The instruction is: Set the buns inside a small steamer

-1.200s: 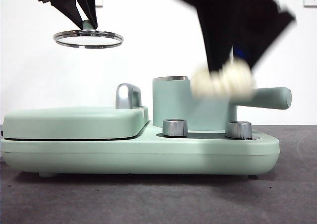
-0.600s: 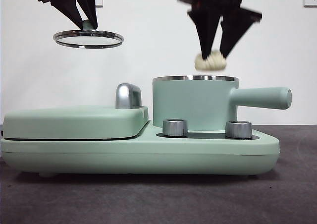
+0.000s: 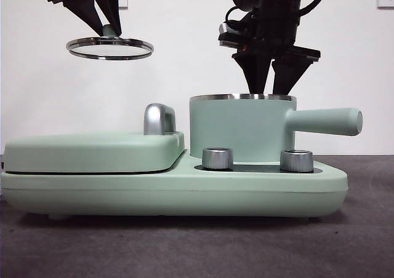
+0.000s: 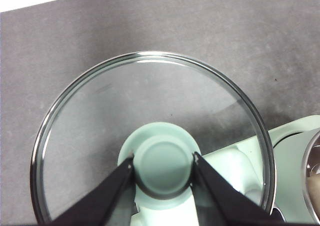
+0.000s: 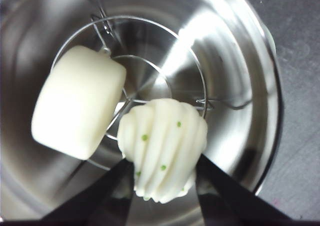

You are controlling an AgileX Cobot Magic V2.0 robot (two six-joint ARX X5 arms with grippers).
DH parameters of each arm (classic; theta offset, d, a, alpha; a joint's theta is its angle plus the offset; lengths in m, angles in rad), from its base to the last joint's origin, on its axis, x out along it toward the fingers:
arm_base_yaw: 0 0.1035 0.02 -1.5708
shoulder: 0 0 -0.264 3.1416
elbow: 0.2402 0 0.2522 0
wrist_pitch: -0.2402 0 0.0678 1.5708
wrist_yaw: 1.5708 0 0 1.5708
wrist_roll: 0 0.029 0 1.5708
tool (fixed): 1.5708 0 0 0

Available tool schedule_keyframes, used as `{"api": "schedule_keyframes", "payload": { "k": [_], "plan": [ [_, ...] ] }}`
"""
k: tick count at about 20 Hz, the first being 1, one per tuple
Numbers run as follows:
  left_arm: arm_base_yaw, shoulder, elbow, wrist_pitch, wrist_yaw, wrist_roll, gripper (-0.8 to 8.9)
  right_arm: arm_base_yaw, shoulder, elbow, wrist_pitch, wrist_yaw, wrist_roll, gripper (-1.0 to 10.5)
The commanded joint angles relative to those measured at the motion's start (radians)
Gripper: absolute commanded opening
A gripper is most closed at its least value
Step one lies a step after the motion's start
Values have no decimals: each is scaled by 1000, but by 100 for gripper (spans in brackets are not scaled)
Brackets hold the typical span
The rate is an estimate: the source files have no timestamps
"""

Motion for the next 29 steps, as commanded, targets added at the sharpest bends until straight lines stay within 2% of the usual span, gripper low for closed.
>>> {"api": "schedule_keyframes", "payload": {
  "k": [1, 7, 12, 18, 23, 29],
  "plan": [
    [-3, -9, 42, 23, 2, -8, 82, 9, 25, 27, 3, 1, -13, 205],
    [-3, -9, 42, 23, 2, -8, 82, 9, 25, 27, 21, -3, -12, 213],
    [-3, -9, 42, 22, 2, -8, 82, 9, 25, 27, 22, -3, -11, 369],
    [-3, -9, 42, 24, 2, -19, 82, 3, -27, 92, -41, -3, -16, 369],
    [-6, -9, 42, 19, 3, -27, 82, 4, -196, 86, -115, 0, -16, 370],
    [-45, -9, 42, 12, 3, -48, 81, 29, -543, -171, -115, 0, -16, 371]
  ]
}}
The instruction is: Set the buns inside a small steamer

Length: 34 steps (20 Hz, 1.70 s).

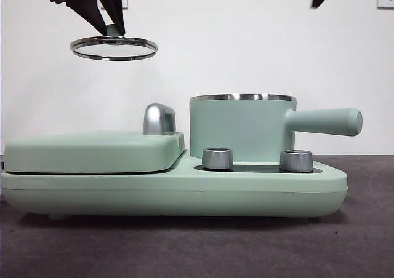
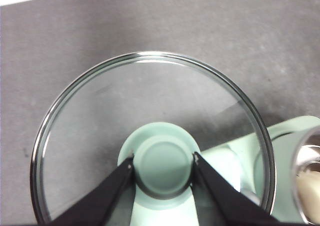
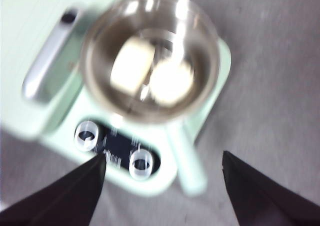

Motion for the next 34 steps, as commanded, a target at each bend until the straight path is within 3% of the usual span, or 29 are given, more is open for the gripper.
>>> {"api": "schedule_keyframes", "payload": {
  "k": [1, 10, 17, 23, 29, 34],
  "plan": [
    [-33, -9, 42, 19, 3, -15, 81, 15, -130, -98, -77, 0, -9, 371],
    [-241, -9, 34, 19, 3, -19, 81, 20, -799, -671, 176, 1, 50, 371],
    [-407, -9, -76, 27, 3, -16, 81, 20, -1177, -777, 247, 0, 13, 371],
    [-473, -8, -154, 100, 3, 12, 81, 20, -1244, -777, 210, -8, 18, 371],
    [-492, 44, -170, 159, 2, 43, 59, 20, -1244, -777, 251, -137, 14, 370],
    [-489, 80, -170, 164, -5, 61, 55, 20, -1244, -777, 250, -138, 14, 370]
  ]
}}
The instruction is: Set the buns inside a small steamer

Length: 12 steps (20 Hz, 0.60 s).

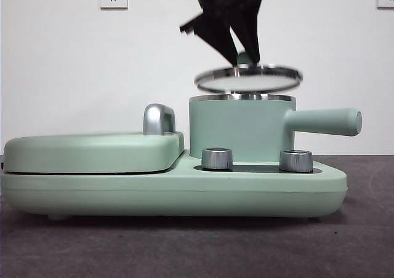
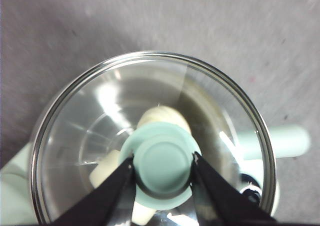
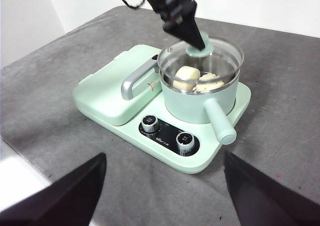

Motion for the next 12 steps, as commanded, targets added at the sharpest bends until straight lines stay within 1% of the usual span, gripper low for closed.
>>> {"api": "schedule_keyframes", "payload": {
  "k": [1, 7, 12],
  "plan": [
    [-6, 16, 31, 19, -8, 20, 55, 6, 1, 7, 11, -2, -11, 370],
    [-5, 20, 31, 19, -31, 27, 49, 6, 1, 7, 11, 0, -11, 370],
    [5, 29, 31, 19, -31, 27, 49, 6, 1, 7, 11, 1, -11, 370]
  ]
}}
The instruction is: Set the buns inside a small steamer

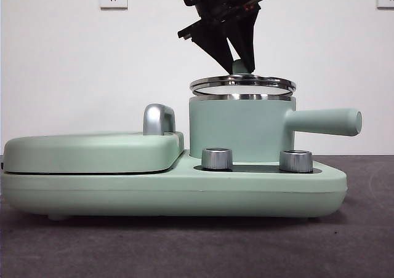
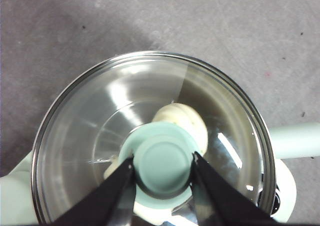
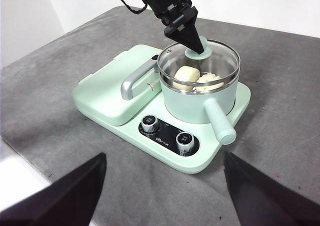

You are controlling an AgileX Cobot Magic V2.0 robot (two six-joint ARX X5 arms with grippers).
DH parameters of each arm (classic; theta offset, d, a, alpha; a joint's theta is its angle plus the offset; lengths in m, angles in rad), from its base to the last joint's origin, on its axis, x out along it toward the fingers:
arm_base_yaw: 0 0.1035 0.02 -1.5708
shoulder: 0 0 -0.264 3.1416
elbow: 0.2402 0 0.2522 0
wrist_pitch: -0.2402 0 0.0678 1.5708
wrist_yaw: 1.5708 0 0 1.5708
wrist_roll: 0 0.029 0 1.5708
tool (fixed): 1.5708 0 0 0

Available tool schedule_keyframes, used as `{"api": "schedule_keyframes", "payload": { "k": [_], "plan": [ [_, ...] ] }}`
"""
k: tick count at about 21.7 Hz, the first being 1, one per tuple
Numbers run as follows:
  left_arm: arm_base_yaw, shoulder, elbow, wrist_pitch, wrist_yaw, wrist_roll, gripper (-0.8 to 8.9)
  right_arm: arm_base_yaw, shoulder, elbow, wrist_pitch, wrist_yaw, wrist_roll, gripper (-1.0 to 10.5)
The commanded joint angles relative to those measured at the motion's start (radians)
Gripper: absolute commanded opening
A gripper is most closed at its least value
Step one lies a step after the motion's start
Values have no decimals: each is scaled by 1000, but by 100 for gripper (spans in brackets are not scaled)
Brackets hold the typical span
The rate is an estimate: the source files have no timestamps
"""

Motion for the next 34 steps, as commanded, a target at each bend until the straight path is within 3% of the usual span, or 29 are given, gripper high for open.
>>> {"api": "schedule_keyframes", "payload": {
  "k": [1, 16, 18, 20, 21, 29, 34],
  "plan": [
    [-5, 26, 33, 18, -3, 8, 49, 6, 1, 7, 11, 1, -11, 370],
    [-8, 47, 33, -17, -3, 50, 71, 6, 1, 7, 11, 3, -7, 370],
    [-12, 47, 33, -14, -3, 43, 225, 6, 1, 7, 11, 3, -7, 370],
    [-12, 45, 34, -2, -3, 18, 472, 6, 1, 7, 10, 3, -7, 370],
    [-11, 39, 34, -2, -3, 1, 539, 6, 1, 7, 10, 3, -7, 370],
    [-8, -150, 25, -226, -3, -101, 561, 6, 1, 7, 10, 0, -8, 370],
    [-26, -410, -184, -229, -2, -101, 560, 6, 1, 6, 10, -8, -8, 370]
  ]
}}
